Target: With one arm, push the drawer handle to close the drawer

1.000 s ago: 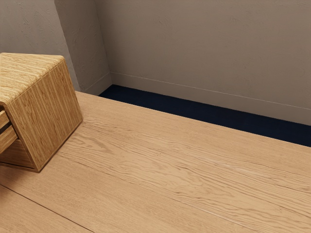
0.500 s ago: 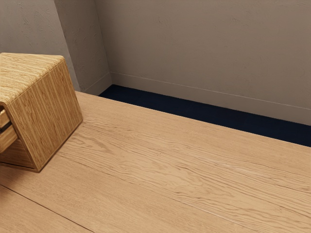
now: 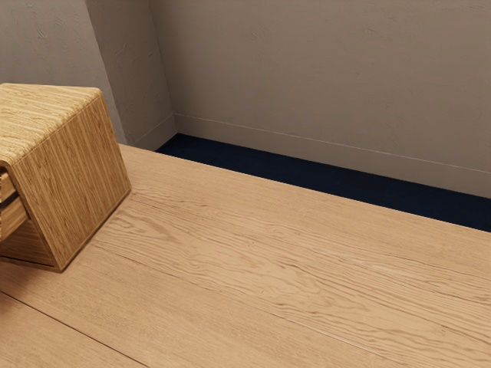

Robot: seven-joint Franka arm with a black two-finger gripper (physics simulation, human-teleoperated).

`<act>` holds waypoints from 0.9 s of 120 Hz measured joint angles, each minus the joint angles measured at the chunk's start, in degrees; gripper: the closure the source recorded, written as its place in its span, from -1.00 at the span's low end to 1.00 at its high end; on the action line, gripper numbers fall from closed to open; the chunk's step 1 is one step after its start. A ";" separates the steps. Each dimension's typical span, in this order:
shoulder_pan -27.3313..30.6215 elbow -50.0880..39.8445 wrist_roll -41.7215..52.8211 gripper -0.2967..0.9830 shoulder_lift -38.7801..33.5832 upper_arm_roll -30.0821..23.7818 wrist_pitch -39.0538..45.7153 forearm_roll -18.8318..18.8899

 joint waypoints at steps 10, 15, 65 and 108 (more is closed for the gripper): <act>-0.12 0.29 -0.04 0.69 1.30 -0.01 0.64 -0.29; -0.17 0.41 -0.06 0.69 1.86 -0.02 0.97 -0.38; -2.86 2.61 0.10 0.69 6.82 -0.11 3.30 -2.86; -4.29 5.49 1.30 0.69 13.62 -0.19 5.45 -7.26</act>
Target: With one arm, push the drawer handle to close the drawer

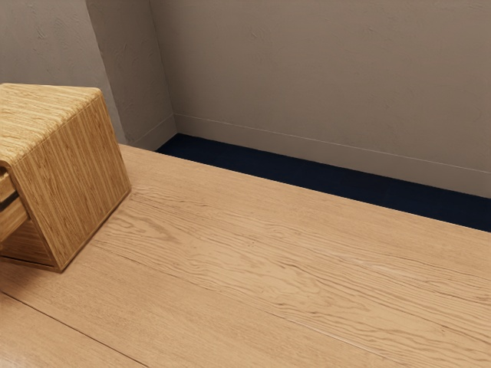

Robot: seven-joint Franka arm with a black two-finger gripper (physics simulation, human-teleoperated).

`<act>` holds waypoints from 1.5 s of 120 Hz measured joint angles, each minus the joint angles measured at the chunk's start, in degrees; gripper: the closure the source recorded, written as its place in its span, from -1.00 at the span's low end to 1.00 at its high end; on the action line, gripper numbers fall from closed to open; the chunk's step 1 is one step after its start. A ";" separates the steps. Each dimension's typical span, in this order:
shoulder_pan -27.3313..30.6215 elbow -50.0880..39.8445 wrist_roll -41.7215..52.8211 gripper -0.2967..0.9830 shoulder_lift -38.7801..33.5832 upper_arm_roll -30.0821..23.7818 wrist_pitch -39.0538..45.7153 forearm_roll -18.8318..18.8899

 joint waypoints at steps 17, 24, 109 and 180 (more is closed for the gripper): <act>-0.52 0.12 0.40 0.69 0.71 -1.27 0.68 -1.54; -0.57 0.59 0.53 0.69 1.15 -1.95 0.84 -2.09; -0.84 8.71 3.46 0.69 13.94 -3.82 2.01 -8.30; -0.83 5.03 5.29 0.69 11.14 -5.41 2.58 -12.27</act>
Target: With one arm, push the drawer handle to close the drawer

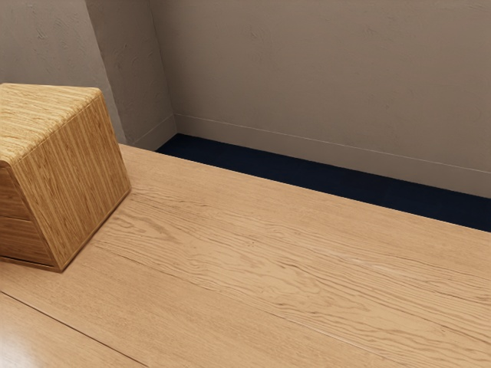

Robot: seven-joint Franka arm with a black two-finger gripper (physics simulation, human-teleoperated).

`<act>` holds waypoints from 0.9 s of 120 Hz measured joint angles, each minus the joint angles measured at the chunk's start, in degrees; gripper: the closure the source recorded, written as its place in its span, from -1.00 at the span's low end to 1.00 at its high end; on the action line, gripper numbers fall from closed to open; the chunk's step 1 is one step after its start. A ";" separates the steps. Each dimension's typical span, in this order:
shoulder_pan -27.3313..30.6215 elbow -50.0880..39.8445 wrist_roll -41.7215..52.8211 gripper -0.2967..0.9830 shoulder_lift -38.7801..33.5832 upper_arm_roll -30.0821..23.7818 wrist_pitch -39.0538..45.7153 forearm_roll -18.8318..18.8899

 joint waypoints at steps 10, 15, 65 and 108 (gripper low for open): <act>0.68 -3.21 -0.59 0.69 -3.68 -0.08 -0.10 1.80; 1.94 -5.36 -0.99 0.69 -6.39 -0.50 -0.20 3.15; 14.20 -9.61 -8.48 0.19 -27.49 -18.11 -15.51 10.51; 13.72 -2.04 -12.24 -0.37 -27.24 -15.03 -26.28 8.01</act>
